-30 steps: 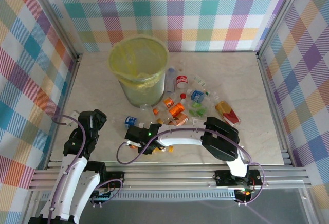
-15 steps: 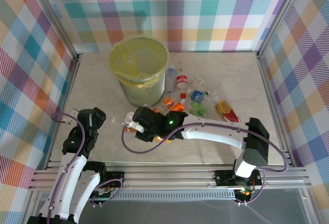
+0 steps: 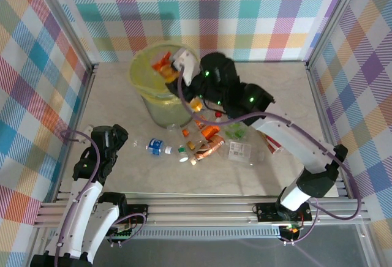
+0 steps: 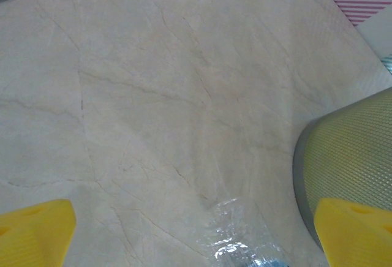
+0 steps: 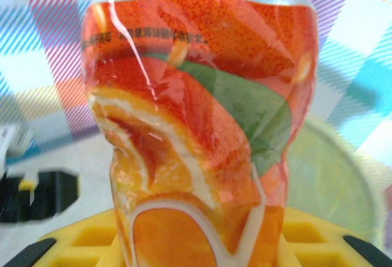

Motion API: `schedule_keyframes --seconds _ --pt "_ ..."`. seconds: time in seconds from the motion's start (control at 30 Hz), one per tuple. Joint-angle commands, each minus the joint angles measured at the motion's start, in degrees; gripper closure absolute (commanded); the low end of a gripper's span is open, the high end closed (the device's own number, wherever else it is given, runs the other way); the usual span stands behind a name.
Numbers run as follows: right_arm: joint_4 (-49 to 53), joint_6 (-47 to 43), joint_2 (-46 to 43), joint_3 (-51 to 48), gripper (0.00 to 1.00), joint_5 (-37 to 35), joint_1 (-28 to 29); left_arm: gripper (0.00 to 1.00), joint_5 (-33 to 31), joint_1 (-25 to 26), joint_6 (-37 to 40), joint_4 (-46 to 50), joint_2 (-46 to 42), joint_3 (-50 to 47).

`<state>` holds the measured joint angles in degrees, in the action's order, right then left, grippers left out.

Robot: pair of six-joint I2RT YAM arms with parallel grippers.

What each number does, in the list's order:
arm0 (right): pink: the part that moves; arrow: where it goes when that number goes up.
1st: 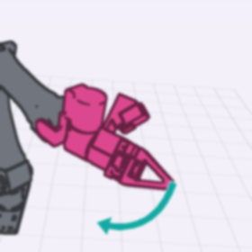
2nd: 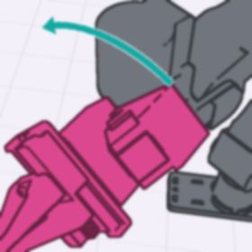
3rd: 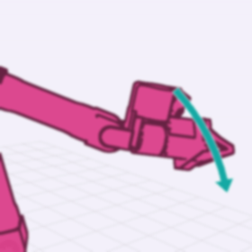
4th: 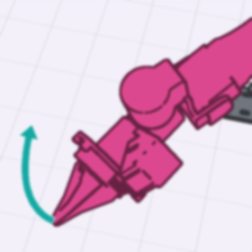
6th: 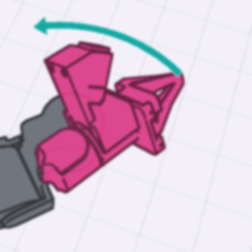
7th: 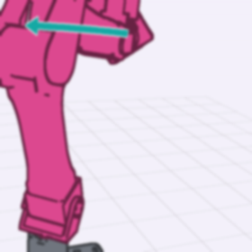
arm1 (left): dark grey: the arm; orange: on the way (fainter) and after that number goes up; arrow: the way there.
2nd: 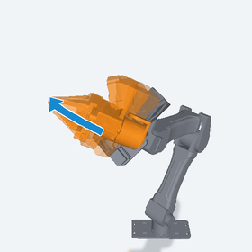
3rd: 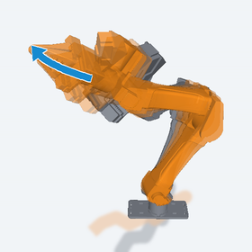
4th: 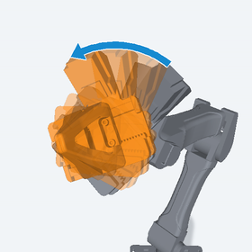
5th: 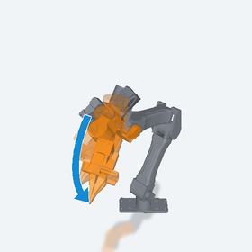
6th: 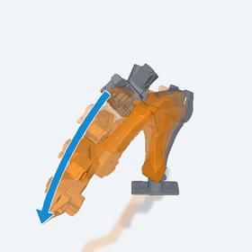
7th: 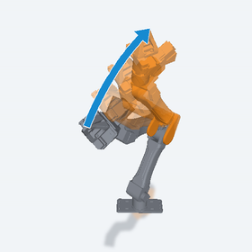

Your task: Put the plastic bottles in the bin

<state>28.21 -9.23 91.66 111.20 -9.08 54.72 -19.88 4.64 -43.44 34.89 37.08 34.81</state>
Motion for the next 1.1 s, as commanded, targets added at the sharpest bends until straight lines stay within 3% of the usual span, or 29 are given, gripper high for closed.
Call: schedule_keyframes --seconds 0.0,0.27,0.57,1.07 --pt "-4.8 2.3 4.6 5.5 1.0 6.6 -3.3 0.0 2.3 -0.1 1.3 -0.9 0.1 1.9" --pt "-8.8 7.4 17.9 19.9 1.0 13.4 -9.8 0.0 4.8 -0.1 1.1 -1.5 -0.6 1.5" --pt "-5.7 10.3 36.1 38.1 1.0 17.7 -12.9 0.0 7.3 0.0 0.2 -2.4 -2.4 1.0" --pt "-5.1 8.3 45.3 39.1 0.99 22.0 -15.1 0.0 8.3 0.0 0.8 -2.5 -2.2 1.7"
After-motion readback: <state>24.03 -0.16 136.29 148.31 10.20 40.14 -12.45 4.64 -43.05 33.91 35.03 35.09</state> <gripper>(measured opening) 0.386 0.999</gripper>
